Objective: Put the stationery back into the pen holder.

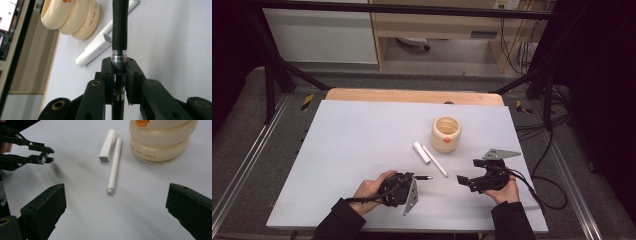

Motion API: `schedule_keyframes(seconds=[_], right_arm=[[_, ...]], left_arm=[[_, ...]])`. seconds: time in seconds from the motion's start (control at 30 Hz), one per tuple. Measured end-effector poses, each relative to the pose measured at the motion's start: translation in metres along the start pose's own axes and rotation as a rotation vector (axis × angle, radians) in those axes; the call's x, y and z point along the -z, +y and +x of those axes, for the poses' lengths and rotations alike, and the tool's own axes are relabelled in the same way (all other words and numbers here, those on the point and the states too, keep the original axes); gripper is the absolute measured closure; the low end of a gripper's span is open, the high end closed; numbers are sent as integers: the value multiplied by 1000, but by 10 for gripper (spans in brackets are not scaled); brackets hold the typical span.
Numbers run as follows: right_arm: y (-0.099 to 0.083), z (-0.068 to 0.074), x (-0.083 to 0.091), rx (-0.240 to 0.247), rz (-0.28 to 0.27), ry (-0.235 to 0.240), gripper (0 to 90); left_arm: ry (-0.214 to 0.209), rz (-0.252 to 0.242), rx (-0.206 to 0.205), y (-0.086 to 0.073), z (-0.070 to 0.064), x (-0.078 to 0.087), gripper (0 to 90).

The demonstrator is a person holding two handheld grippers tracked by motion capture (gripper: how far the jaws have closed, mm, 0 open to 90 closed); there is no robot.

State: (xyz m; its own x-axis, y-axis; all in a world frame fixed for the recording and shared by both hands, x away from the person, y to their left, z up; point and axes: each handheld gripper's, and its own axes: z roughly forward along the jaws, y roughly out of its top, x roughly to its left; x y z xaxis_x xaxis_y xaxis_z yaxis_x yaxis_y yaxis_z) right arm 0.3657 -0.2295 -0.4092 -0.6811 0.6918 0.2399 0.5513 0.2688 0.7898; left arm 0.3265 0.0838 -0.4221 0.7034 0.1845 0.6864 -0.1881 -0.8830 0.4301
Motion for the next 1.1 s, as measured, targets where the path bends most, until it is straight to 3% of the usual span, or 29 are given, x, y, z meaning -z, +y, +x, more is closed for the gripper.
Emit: schedule_keyframes(seconds=[0.53, 0.73, 1.1], right_arm=[[-28, -22, 9, -11, -15, -57, 7], [-33, -27, 12, -1, -7, -70, 7], [-34, -27, 10, 21, 18, -85, 6]], left_arm=[[-115, -37, 482, 6, 32, -8, 785], [-142, -61, 620, 14, 43, -14, 785], [-173, -134, 805, 37, 71, -25, 785]])
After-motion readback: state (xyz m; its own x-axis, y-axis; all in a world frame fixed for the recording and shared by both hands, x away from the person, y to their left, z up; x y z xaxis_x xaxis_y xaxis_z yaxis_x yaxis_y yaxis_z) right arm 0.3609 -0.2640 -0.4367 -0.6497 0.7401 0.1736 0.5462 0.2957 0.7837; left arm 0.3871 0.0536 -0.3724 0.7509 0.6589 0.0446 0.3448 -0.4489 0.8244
